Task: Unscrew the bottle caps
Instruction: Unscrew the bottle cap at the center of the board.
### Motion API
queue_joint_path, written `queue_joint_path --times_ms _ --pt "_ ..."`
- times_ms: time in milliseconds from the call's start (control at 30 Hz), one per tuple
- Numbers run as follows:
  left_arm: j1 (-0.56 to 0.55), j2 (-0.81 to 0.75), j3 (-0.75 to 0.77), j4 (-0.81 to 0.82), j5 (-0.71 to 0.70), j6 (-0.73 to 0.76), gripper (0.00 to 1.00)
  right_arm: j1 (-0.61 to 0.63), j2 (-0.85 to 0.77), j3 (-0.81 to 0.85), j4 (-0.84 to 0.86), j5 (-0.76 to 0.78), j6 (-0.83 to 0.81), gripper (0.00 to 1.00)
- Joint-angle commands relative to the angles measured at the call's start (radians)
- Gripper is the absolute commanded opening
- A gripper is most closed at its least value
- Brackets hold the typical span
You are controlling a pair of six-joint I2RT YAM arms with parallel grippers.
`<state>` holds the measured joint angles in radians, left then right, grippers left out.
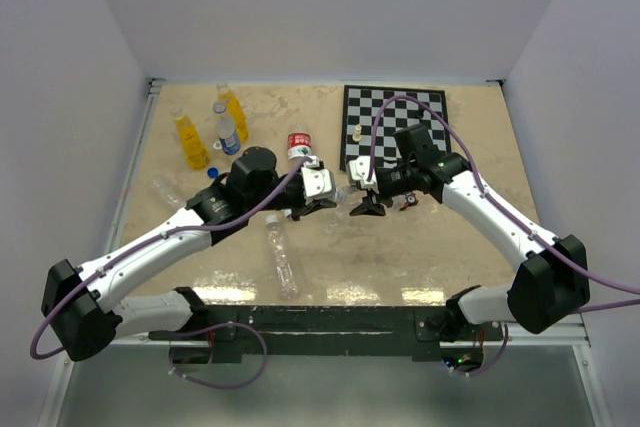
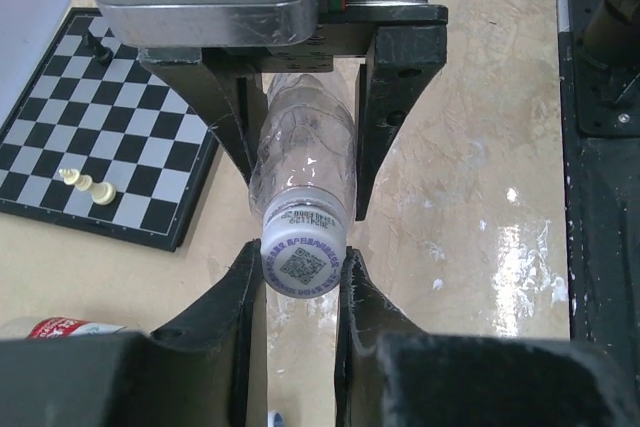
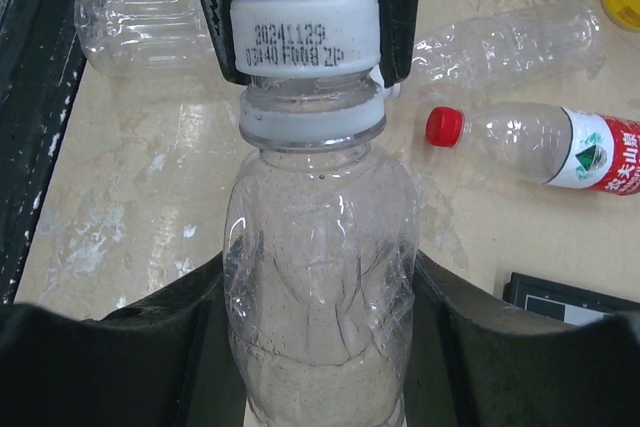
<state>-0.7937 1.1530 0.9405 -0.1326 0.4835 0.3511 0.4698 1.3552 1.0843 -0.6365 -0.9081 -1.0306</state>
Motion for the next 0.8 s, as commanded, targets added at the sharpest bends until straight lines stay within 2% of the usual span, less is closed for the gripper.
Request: queue_joint_path --times_ms 0,100,167,233,333,400,433,500,767 --pt "0.001 0.008 0.031 0.071 0.032 -0.119 0.0 -0.005 0.007 0.014 0.006 -0.034 -0.013 0.0" --pt "0.001 -0.016 0.005 0.097 0.003 -0.26 0.0 -0.003 0.009 0.014 0.008 -0.032 -0.011 0.0" --pt "-0.001 -0.045 -0.015 0.116 -0.048 -0.407 0.0 -0.003 0.007 0.014 0.008 -0.032 -0.013 0.0" --pt "0.001 -0.079 -0.031 0.116 -0.164 -0.6 0.0 -0.003 0.009 0.014 0.008 -0.032 -0.011 0.0" --pt "-0.001 -0.093 0.009 0.006 -0.319 -0.896 0.0 -0.003 0.013 0.014 0.006 -0.031 -0.011 0.0" --pt "-0.004 -0.055 0.085 -0.131 -0.355 -1.062 0.0 -0.003 0.018 0.014 0.008 -0.032 -0.009 0.0" --pt "-0.006 -0.029 0.124 -0.203 -0.355 -1.101 0.0 -0.003 0.019 0.014 0.008 -0.032 -0.009 0.0" --pt "-0.015 0.007 0.15 -0.242 -0.336 -1.123 0.0 -0.002 0.021 0.014 0.006 -0.032 -0.009 0.0" --pt "-0.018 -0.01 0.11 -0.19 -0.384 -1.158 0.0 -0.003 0.021 0.014 0.009 -0.025 -0.008 0.0"
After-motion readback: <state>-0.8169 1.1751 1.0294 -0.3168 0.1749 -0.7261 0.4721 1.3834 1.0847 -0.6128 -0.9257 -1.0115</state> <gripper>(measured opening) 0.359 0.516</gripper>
